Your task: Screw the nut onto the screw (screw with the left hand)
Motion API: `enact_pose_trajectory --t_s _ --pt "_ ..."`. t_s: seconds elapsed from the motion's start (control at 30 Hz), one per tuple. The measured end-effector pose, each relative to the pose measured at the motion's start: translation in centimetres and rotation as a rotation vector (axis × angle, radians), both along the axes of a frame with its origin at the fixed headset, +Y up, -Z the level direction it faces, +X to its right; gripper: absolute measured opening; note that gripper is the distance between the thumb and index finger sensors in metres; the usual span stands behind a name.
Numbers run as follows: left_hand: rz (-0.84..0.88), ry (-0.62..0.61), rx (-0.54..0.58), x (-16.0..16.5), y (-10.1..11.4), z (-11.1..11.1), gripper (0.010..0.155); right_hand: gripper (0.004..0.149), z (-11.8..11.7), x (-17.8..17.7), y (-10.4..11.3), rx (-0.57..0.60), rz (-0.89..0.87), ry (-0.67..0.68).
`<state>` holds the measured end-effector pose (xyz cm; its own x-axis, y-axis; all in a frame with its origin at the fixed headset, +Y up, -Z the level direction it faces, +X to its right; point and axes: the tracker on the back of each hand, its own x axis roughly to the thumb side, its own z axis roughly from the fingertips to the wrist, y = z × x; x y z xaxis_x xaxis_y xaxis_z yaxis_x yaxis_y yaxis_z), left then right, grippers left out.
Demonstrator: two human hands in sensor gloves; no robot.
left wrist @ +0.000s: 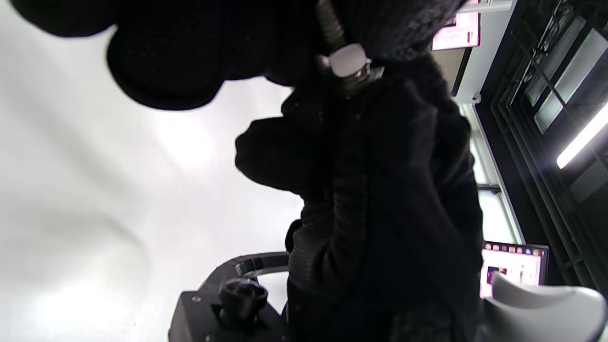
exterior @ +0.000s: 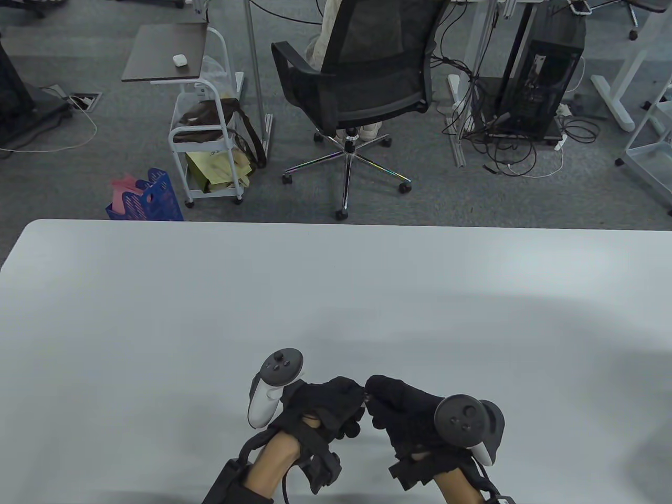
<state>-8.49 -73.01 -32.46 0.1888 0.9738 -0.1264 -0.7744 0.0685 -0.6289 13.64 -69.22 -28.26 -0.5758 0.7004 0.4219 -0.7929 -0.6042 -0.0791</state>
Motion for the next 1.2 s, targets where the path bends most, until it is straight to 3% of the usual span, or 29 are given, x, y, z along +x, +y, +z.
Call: enact_pose_trajectory --t_s 0.17,0.27,0.4,0.53,0.67,0.8,0.87,0.97,1.2 --pt "0.06 -0.017 -0.023 -0.2 0.1 0.0 0.067 0.042 -0.1 0.1 0.0 -0.017 -0.03 0.008" --pt "-0.016 0.051 0.014 -0.3 0.2 0.0 0.056 0.042 0.0 -0.1 0.0 -0.018 -0.028 0.01" --pt "0.03 -0.017 -0.007 -0.1 0.4 0.0 0.054 0.042 0.1 0.1 0.0 -0.014 -0.034 0.008" --pt "0.044 0.042 -0.025 -0.4 0.0 0.0 0.067 0.042 0.0 0.4 0.1 -0.015 -0.059 -0.001" --pt "0.016 0.059 -0.005 -0.3 0.0 -0.1 0.054 0.042 -0.2 0.3 -0.2 -0.026 -0.038 -0.002" --pt "0.008 0.021 -0.013 -0.3 0.1 -0.1 0.052 0.042 -0.2 0.1 -0.2 -0.034 0.005 0.008" --pt "0.022 0.014 -0.023 -0.3 -0.1 -0.1 0.053 0.042 -0.2 0.0 -0.1 -0.03 0.006 0.008" --pt "0.04 0.034 -0.053 -0.2 -0.4 0.1 0.067 0.042 -0.3 -0.1 -0.3 -0.044 -0.016 0.006" --pt "-0.024 0.041 0.045 -0.1 0.7 0.0 0.055 0.043 -0.2 -0.3 -0.1 -0.014 0.025 -0.005"
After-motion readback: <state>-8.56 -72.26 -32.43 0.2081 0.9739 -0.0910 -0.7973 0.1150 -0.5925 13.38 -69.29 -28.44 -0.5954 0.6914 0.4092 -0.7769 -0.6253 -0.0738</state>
